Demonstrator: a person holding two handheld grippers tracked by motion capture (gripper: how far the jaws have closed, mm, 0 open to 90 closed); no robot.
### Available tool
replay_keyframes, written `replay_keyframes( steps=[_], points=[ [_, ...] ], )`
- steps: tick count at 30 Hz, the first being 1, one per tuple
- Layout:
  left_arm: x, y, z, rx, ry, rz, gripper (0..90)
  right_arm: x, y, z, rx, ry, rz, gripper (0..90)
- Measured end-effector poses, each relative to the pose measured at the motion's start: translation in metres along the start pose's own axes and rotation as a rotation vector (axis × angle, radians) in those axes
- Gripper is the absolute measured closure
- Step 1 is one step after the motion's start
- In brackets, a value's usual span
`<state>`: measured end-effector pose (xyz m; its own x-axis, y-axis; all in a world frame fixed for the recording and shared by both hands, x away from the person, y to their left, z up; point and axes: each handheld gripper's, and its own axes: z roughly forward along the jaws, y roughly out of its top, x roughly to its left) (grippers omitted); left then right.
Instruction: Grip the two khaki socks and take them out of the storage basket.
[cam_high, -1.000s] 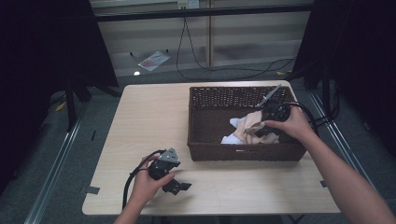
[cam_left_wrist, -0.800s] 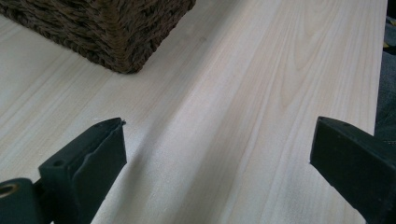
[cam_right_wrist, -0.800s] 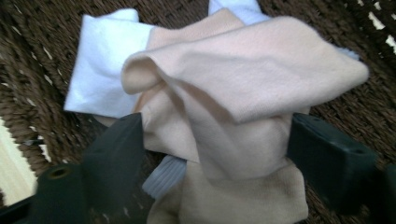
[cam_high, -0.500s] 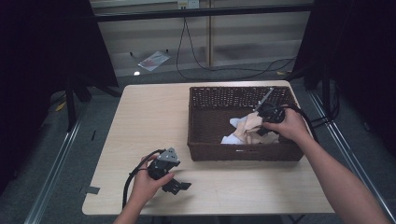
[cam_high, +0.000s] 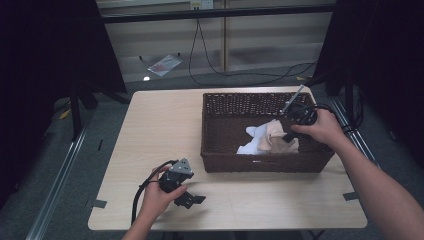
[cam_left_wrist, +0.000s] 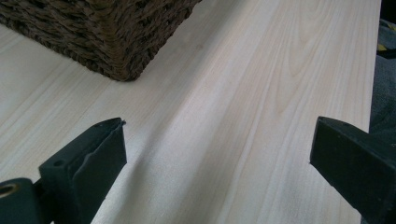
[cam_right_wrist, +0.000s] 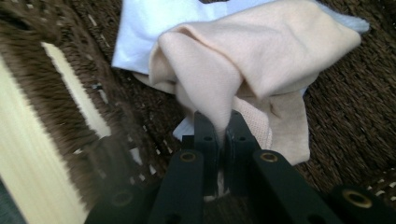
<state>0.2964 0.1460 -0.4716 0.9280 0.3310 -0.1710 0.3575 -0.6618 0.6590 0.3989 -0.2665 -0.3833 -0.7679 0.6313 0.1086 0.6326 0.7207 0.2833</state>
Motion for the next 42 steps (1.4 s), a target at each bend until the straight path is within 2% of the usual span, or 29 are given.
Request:
replay_keyframes(
  steps=[2, 3, 4, 5, 9, 11, 12, 15, 17, 19, 25, 32, 42],
  points=[
    [-0.001, 0.000, 0.000, 0.006, 0.004, 0.001, 3.6, 0.002, 0.001, -0.006, 0.002, 0.005, 0.002, 85.9],
    [0.000, 0.000, 0.001, -0.006, -0.010, -0.001, 3.6, 0.002, 0.002, -0.009, 0.000, 0.005, -0.009, 85.8],
    [-0.001, 0.000, 0.001, -0.001, 0.003, -0.007, 3.6, 0.003, 0.003, -0.012, -0.003, 0.011, -0.007, 85.8],
    [-0.001, 0.000, 0.001, -0.010, -0.008, -0.012, 3.6, 0.004, 0.003, -0.014, 0.001, 0.013, -0.004, 85.9],
    [-0.001, 0.000, 0.001, -0.004, -0.003, -0.009, 3.6, 0.004, 0.004, -0.020, 0.004, 0.017, -0.020, 85.9],
    [-0.001, 0.000, 0.001, -0.006, -0.001, -0.013, 3.6, 0.005, 0.004, -0.022, 0.005, 0.022, -0.014, 85.8],
    [0.000, 0.000, 0.000, 0.002, -0.002, -0.001, 3.6, 0.005, 0.004, -0.024, 0.004, 0.019, -0.016, 85.9],
    [0.000, 0.000, 0.001, -0.005, -0.002, -0.010, 3.6, 0.004, 0.004, -0.028, -0.006, 0.028, -0.015, 85.9],
    [0.000, 0.000, 0.000, 0.004, -0.003, 0.002, 3.6, 0.004, 0.004, -0.032, -0.008, 0.030, -0.015, 85.9],
    [-0.001, 0.000, 0.000, -0.008, -0.003, -0.012, 3.6, 0.004, 0.003, -0.035, -0.010, 0.033, -0.015, 85.9],
    [-0.001, 0.000, 0.000, -0.011, -0.003, -0.013, 3.6, 0.005, 0.003, -0.047, -0.018, 0.035, -0.020, 85.9],
    [0.000, 0.000, 0.000, -0.016, -0.007, -0.015, 3.5, 0.010, 0.004, -0.061, -0.003, 0.040, -0.033, 85.9],
    [-0.001, 0.000, -0.001, -0.011, 0.002, -0.016, 3.5, 0.018, 0.006, -0.087, -0.040, 0.052, -0.062, 85.9]
  ],
)
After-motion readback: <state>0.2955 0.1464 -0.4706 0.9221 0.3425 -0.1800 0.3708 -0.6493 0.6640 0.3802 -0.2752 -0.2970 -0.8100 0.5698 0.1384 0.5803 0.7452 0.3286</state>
